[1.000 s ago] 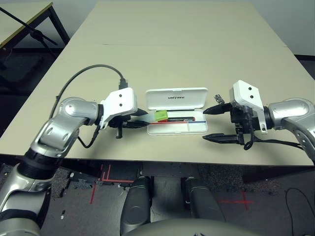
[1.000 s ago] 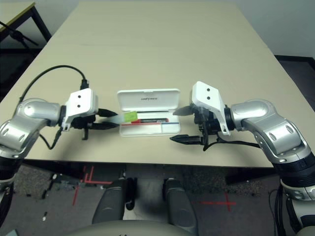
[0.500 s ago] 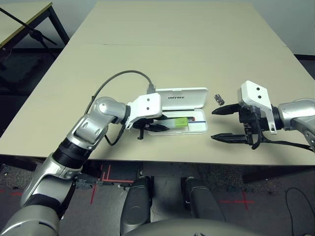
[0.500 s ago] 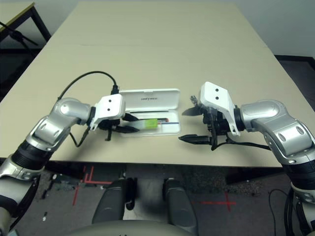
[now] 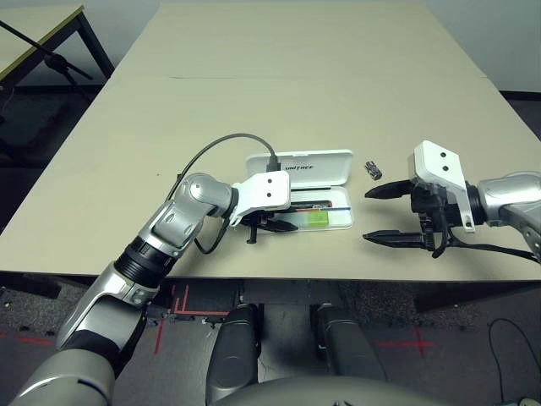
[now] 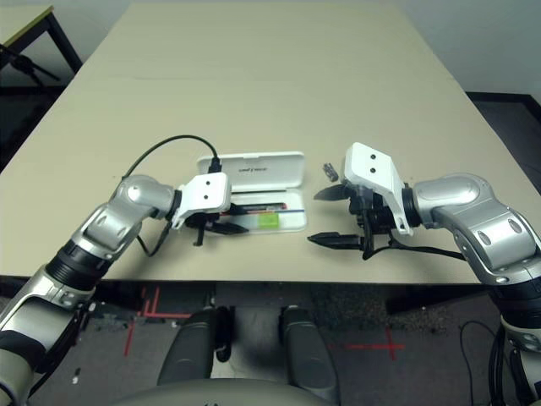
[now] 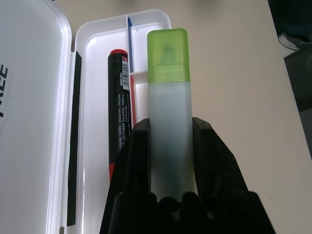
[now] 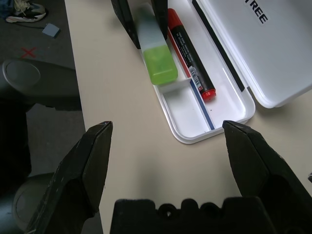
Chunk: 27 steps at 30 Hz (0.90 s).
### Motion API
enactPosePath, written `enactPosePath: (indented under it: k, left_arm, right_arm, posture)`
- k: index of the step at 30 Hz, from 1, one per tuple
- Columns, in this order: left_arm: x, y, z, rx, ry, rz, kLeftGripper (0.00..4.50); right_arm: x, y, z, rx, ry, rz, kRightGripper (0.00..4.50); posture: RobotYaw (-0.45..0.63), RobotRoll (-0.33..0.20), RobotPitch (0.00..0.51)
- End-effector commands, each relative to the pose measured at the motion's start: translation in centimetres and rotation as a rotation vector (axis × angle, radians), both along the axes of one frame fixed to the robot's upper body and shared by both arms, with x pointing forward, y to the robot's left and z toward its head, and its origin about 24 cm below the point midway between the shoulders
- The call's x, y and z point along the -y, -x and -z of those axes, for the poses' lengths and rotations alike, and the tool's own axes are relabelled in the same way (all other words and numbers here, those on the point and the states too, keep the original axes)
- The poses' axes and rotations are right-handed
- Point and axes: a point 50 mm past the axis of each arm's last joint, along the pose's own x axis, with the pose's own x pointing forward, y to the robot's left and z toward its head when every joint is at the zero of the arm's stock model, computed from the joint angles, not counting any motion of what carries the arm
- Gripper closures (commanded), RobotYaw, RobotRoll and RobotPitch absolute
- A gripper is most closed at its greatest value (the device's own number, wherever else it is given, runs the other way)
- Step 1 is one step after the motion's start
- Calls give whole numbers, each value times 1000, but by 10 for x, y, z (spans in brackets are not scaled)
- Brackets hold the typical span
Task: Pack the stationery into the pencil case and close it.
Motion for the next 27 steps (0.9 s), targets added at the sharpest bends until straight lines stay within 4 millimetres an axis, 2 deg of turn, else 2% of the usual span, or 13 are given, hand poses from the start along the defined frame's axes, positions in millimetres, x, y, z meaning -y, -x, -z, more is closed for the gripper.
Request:
enactPosePath:
  k: [1,11,12,13,19,27]
  left_arm:
    - [1,0,2,10,-37,12,3411]
    - [-5,0,-5,27,-54,10,3411]
    - [-5,0,-6,32,-54,10,2654]
    - [-5,-1,-7,34,-53,9,2401]
    - [-9,1,-23,54,0,0,23]
    - [-23,12,-48,76,77,-9,7]
  right_arm:
    - [0,2,-2,18,6,1,0]
    - [-3,1,0,18,-1,-2,0]
    - [-3,1,0,18,-2,-2,0]
    - [-3,1,0,18,-2,-2,0]
    - [-1,-1,0,18,-2,2,0]
    - [4,-2,-1,19,9,17,0]
  posture:
    - [27,0,146]
    - [36,0,147]
    - [36,0,147]
    - [36,0,147]
    - [39,0,146]
    - [36,0,146]
